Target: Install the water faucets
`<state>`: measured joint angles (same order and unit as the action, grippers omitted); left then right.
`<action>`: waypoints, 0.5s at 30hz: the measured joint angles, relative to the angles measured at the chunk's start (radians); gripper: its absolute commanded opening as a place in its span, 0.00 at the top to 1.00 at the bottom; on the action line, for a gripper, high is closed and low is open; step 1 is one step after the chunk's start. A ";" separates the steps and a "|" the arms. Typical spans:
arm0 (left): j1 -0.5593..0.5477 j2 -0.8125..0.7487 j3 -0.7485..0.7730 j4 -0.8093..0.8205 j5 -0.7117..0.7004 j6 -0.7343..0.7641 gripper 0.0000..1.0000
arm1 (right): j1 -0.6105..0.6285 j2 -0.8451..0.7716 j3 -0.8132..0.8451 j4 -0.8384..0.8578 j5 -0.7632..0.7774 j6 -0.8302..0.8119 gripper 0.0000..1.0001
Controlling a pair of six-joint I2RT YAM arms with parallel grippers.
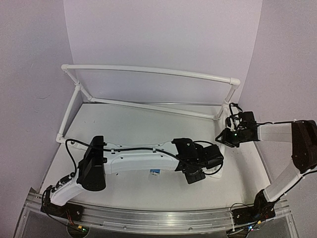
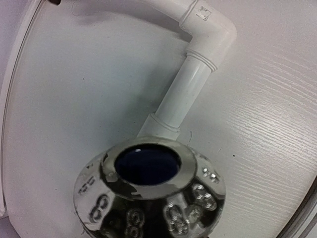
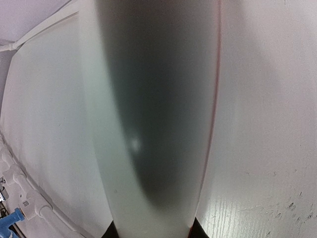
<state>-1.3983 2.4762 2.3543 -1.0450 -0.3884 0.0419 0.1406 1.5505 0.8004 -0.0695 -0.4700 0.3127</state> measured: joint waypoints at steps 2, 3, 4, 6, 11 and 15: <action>0.000 -0.028 -0.052 0.037 0.011 -0.008 1.00 | 0.017 0.004 0.005 -0.009 -0.052 0.003 0.23; 0.000 -0.043 -0.076 0.052 0.018 -0.012 1.00 | 0.029 0.004 0.008 -0.013 -0.062 0.006 0.17; 0.000 -0.054 -0.094 0.063 0.024 -0.015 1.00 | 0.034 0.004 0.011 -0.017 -0.076 0.006 0.12; 0.001 -0.074 -0.119 0.078 0.038 -0.019 1.00 | 0.035 0.004 0.017 -0.027 -0.107 0.013 0.04; 0.000 -0.118 -0.162 0.076 0.113 -0.049 1.00 | 0.006 0.000 0.051 -0.099 -0.211 0.000 0.02; 0.006 -0.195 -0.273 0.115 0.172 -0.077 1.00 | -0.025 -0.049 0.071 -0.182 -0.252 -0.050 0.02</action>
<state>-1.3919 2.2813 2.0813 -0.9304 -0.2169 -0.0347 0.1154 1.5017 0.8711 -0.2513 -0.7223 0.2630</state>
